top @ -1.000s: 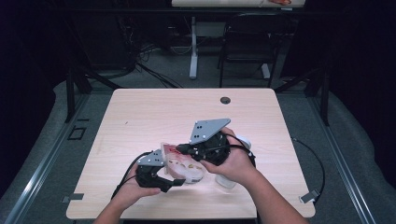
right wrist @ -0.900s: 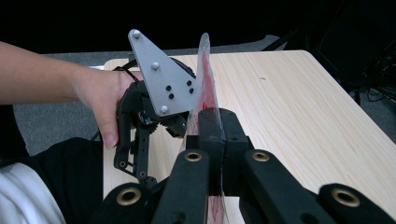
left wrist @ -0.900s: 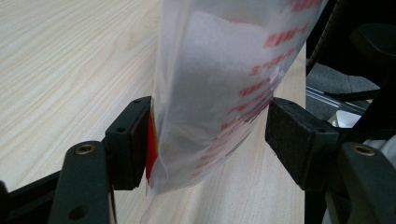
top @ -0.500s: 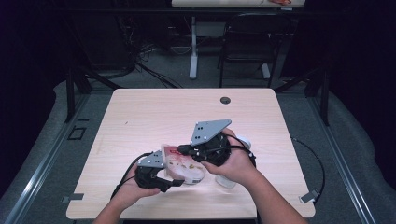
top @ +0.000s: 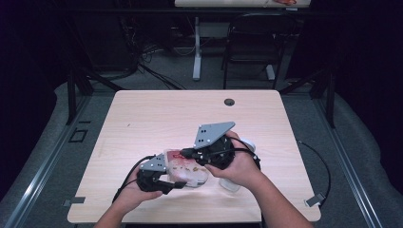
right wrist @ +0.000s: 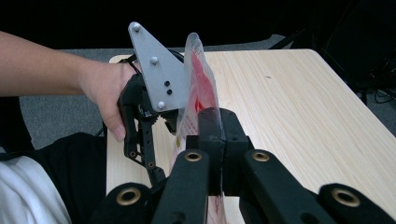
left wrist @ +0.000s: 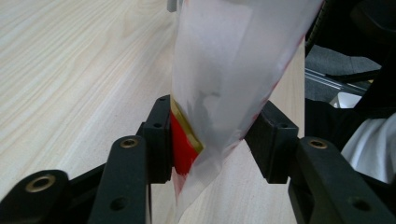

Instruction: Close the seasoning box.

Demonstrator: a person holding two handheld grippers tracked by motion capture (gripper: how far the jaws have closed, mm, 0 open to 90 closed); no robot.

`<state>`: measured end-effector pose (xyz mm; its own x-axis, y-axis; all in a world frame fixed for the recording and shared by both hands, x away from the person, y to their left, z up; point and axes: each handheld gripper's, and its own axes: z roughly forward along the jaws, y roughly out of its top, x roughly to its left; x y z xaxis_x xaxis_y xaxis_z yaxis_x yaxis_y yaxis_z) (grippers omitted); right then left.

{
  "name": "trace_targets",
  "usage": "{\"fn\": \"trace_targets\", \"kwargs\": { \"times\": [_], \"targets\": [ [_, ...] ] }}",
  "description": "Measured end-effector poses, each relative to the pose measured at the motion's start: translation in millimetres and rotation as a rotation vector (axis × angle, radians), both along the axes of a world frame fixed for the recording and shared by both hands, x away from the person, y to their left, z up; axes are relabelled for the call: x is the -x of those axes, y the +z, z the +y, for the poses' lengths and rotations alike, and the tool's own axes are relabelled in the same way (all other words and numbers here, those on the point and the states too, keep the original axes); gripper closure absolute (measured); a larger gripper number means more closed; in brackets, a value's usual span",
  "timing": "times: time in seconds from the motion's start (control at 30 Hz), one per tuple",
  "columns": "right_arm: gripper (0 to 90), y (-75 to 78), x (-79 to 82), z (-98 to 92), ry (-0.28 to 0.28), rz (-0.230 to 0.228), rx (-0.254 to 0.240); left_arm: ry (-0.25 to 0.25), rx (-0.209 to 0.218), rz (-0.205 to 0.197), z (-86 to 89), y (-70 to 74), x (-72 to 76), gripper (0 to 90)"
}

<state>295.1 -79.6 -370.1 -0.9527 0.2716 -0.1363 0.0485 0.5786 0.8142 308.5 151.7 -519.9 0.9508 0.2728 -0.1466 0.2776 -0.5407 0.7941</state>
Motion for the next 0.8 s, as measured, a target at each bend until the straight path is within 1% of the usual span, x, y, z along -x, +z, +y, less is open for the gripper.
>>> {"fn": "trace_targets", "kwargs": {
  "times": [0.07, 0.23, 0.33, 0.37, 0.43, 0.53, 0.67, 0.8],
  "targets": [
    [90.0, 0.2, -0.2, -0.7, 0.002, 0.002, 0.001, -0.004, 0.000, 0.000, 0.1, 0.4, 0.4, 57.9],
    [90.0, 0.3, -1.7, -2.7, -0.005, 0.008, -0.009, 0.006, -0.006, -0.011, 0.9, 2.4, 1.2, 60.1],
    [89.8, 0.2, -2.2, -3.2, -0.010, 0.009, -0.011, 0.008, -0.017, -0.008, 2.1, 4.1, 1.3, 60.6],
    [89.7, 0.3, -2.6, -3.7, -0.011, 0.011, -0.010, 0.009, -0.015, -0.009, 2.3, 4.2, 1.3, 61.0],
    [89.5, 0.0, -3.1, -4.4, -0.010, 0.018, -0.021, 0.012, -0.013, -0.008, 3.0, 4.9, 1.6, 61.3],
    [88.9, 0.3, -3.7, -5.0, -0.018, 0.017, -0.022, 0.011, -0.013, 0.000, 3.4, 5.5, 1.9, 61.6],
    [85.8, 0.6, -3.6, -4.6, -0.020, 0.012, -0.019, 0.006, -0.023, 0.004, 4.8, 6.1, 2.2, 61.8],
    [82.5, 2.2, -3.6, -7.1, -0.028, 0.016, -0.025, 0.015, -0.034, 0.003, 6.2, 5.8, 2.2, 62.0]
  ]
}}
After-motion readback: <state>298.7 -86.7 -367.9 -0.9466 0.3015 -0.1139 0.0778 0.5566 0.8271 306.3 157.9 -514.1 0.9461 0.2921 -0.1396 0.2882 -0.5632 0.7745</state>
